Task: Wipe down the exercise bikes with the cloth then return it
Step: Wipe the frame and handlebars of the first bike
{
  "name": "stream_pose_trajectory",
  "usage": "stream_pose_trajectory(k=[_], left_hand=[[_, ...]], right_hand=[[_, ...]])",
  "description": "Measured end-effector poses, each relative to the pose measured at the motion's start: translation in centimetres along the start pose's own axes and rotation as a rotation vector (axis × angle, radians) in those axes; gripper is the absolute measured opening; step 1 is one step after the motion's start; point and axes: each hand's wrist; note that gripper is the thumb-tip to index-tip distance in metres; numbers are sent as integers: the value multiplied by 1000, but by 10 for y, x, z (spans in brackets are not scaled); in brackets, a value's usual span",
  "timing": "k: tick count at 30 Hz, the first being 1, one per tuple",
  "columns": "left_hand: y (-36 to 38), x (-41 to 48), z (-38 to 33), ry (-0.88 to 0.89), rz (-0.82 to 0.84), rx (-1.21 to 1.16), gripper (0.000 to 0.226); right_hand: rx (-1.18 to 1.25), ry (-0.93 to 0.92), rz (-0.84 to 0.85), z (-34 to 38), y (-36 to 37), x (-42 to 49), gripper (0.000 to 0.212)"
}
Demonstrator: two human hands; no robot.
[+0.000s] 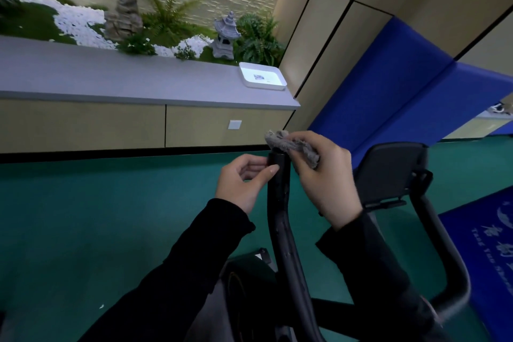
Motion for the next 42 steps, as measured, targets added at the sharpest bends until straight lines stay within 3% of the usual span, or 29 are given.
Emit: stream_pose_trajectory(k=[8,19,24,30,42], left_hand=[[0,1,-4,44,17,11,19],[-6,5,-11,27,53,83,14],[-17,20,-15,60,273,133,27],[-22,46,-25,46,469,130,23],[-23,72,-24,171,628,169,21]], right_hand=[[-38,-22,-206,4,5,-31,19],[-89,-11,-145,4,4,-54,4],[-55,168,-273,10,10,-83,12],[-70,450,-478,28,40,-64,16],[82,798,-348,30,42,-61,17]])
Point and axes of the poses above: each hand's wrist, its own x-axis towards the middle knuckle, its own y-axis out of the palm, z = x × y, and after that the axes turned 12 degrees about -z, right-handed
